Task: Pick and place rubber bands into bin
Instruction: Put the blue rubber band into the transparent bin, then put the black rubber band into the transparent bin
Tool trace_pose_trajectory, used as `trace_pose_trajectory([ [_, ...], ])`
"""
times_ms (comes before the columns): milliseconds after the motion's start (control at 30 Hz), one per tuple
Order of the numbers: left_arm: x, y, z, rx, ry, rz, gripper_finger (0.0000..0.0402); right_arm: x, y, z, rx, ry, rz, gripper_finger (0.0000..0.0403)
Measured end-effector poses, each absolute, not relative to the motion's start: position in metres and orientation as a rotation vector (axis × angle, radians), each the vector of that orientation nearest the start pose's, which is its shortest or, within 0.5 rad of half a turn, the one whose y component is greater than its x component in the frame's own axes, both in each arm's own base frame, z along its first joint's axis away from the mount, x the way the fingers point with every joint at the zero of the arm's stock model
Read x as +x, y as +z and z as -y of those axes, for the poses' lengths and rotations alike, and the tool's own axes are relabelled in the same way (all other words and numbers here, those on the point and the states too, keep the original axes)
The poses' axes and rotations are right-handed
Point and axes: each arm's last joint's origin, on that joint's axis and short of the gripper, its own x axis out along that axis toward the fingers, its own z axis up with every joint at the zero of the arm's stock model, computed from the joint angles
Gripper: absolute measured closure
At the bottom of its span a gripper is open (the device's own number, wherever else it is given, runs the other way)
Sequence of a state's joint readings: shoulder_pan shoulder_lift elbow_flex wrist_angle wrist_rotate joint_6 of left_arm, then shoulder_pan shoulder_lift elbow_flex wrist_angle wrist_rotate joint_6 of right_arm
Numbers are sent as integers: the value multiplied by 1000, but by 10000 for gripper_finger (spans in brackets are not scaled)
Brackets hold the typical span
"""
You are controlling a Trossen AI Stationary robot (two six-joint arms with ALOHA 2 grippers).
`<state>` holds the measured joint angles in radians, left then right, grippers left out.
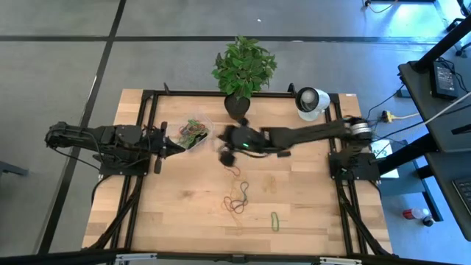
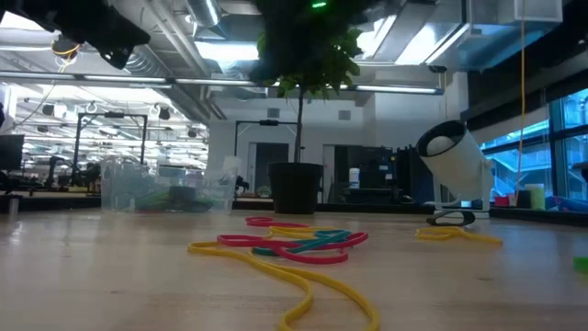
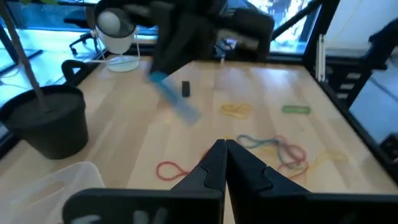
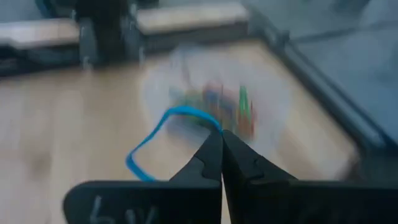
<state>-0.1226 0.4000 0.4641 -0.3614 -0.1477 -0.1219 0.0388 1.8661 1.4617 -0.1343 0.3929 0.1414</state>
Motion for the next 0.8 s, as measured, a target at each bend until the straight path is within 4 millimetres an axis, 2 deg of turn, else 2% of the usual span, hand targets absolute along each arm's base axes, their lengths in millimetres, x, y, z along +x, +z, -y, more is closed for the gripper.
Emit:
trace_pose_trajectory([
  [100,109,253,10,-113,27,-297,400,464,262,9,-28,-396,-470,396],
  [200,109,253,11,-120,-8,-297,400,495,248,22,-22,-421,-466,385],
  [400,109,253,11,-112,-26,-303,400,534,227,46,-5,-464,-454,360],
  [533,109,252,12,-98,-46,-309,400,544,213,59,28,-453,-508,327],
  [800,108,251,12,-81,-55,-317,400,538,221,75,118,-474,-592,231],
])
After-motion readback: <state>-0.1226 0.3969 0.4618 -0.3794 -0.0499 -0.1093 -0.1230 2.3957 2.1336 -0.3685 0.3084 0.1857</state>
